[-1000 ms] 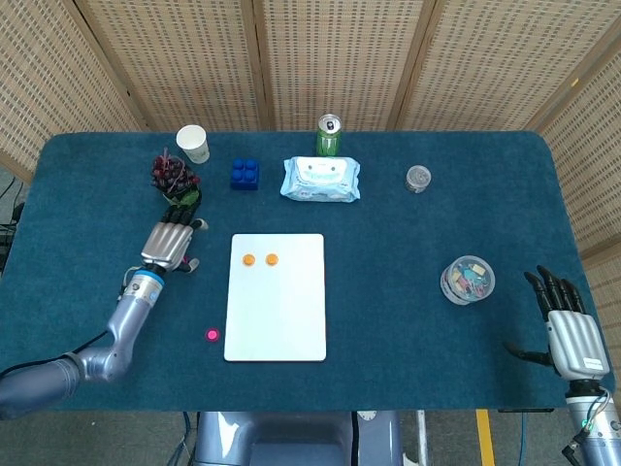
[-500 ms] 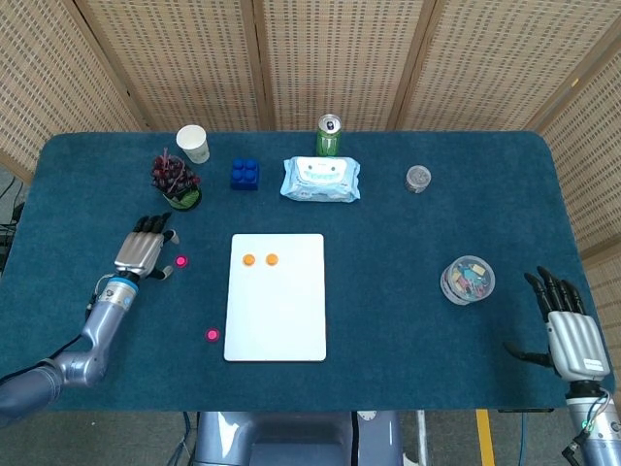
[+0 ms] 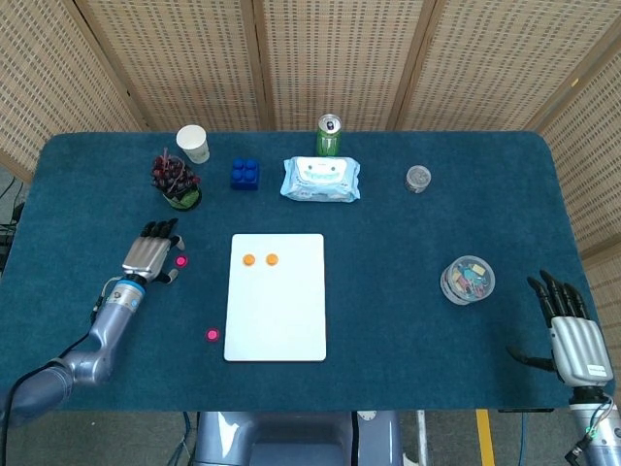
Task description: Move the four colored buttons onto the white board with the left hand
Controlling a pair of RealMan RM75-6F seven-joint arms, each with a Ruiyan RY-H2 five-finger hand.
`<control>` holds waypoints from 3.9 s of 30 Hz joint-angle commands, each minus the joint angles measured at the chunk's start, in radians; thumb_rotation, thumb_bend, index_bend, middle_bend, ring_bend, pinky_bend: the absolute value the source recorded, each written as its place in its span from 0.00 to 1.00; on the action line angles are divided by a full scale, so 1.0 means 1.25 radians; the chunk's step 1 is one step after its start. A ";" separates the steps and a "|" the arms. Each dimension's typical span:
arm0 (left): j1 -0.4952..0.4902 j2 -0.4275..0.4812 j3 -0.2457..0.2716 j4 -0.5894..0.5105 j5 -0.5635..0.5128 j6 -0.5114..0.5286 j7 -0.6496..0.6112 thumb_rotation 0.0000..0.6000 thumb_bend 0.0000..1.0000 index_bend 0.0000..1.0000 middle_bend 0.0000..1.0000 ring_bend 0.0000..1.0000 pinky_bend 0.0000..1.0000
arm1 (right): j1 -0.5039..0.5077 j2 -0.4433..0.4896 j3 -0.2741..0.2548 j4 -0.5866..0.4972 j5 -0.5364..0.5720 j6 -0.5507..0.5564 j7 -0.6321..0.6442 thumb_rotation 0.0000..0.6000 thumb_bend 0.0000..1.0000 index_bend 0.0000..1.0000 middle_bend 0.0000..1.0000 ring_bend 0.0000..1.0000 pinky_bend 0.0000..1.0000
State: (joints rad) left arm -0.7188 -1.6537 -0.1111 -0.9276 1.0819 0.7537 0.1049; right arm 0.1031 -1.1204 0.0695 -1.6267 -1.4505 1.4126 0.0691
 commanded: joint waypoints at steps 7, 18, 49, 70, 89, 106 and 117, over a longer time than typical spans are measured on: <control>0.001 -0.007 -0.008 0.008 0.014 -0.002 -0.001 1.00 0.37 0.52 0.00 0.00 0.00 | 0.004 0.009 0.005 -0.021 0.015 -0.012 -0.010 1.00 0.05 0.01 0.00 0.00 0.00; 0.006 0.019 -0.023 -0.039 0.023 0.021 0.018 1.00 0.37 0.53 0.00 0.00 0.00 | 0.008 0.013 0.008 -0.031 0.021 -0.018 -0.016 1.00 0.05 0.01 0.00 0.00 0.00; -0.004 0.062 -0.029 -0.233 0.066 0.075 0.085 1.00 0.37 0.54 0.00 0.00 0.00 | 0.005 -0.025 0.025 0.011 -0.016 0.044 -0.015 1.00 0.13 0.01 0.00 0.00 0.00; -0.083 -0.054 -0.053 -0.174 -0.014 0.026 0.185 1.00 0.37 0.54 0.00 0.00 0.00 | 0.007 -0.022 0.025 0.008 -0.010 0.035 -0.008 1.00 0.13 0.01 0.00 0.00 0.00; -0.088 -0.053 -0.045 -0.196 -0.034 0.036 0.210 1.00 0.34 0.37 0.00 0.00 0.00 | 0.008 -0.018 0.025 0.003 -0.005 0.030 -0.008 1.00 0.13 0.01 0.00 0.00 0.00; -0.057 0.015 -0.020 -0.287 0.044 0.087 0.158 1.00 0.34 0.33 0.00 0.00 0.00 | 0.009 -0.016 0.025 0.000 -0.002 0.025 -0.008 1.00 0.13 0.01 0.00 0.00 0.00; 0.038 0.117 0.098 -0.387 0.172 0.162 0.098 1.00 0.33 0.33 0.00 0.00 0.00 | 0.009 -0.014 0.025 -0.005 0.000 0.024 -0.015 1.00 0.13 0.01 0.00 0.00 0.00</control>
State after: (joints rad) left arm -0.6926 -1.5284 -0.0137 -1.3949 1.2679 0.9339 0.2505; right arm 0.1145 -1.1385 0.1006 -1.6335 -1.4507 1.4431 0.0508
